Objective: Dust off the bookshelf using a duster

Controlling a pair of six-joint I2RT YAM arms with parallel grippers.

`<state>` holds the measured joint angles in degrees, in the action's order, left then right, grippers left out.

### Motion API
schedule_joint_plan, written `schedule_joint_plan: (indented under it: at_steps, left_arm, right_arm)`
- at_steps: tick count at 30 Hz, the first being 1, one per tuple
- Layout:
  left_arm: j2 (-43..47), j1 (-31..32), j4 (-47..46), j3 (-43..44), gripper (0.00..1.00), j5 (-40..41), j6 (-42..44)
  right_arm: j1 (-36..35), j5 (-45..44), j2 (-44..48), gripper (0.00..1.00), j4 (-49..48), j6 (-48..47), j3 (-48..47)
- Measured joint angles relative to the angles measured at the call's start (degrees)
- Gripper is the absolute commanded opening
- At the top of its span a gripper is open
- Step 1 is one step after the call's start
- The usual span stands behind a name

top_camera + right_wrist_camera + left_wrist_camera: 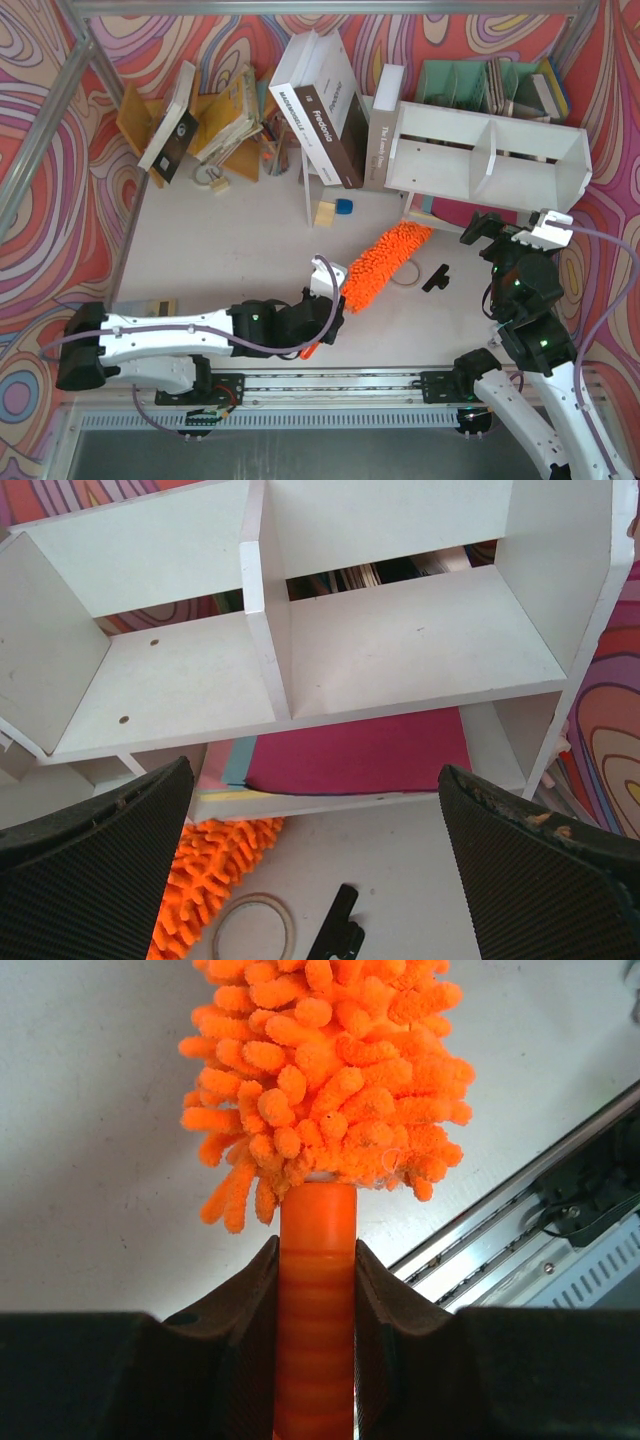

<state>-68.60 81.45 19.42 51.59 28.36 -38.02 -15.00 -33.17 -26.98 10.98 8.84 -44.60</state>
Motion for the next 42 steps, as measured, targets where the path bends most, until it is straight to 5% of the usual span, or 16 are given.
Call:
schedule_joint_plan:
  at_steps: [9, 22, 32, 42]
  left_arm:
    - [-6.6, 0.2, -4.6, 0.9, 0.00, 0.0, 2.9]
    - [-22.4, -0.2, -10.5, 14.3, 0.00, -7.6, 11.2]
    - [-31.6, -0.5, -10.4, 24.6, 0.00, -13.0, 14.9]
    - [-34.9, -1.2, -9.2, 26.1, 0.00, -14.4, 14.9]
  right_arm:
    - [0.0, 0.0, 0.0, 0.99, 0.0, 0.0, 0.0]
    - [0.0, 0.0, 0.0, 0.99, 0.0, -0.1, 0.1]
    - [0.0, 0.0, 0.1, 0.99, 0.0, -0.1, 0.1]
    - [0.0, 0.0, 0.6, 0.99, 0.0, -0.1, 0.1]
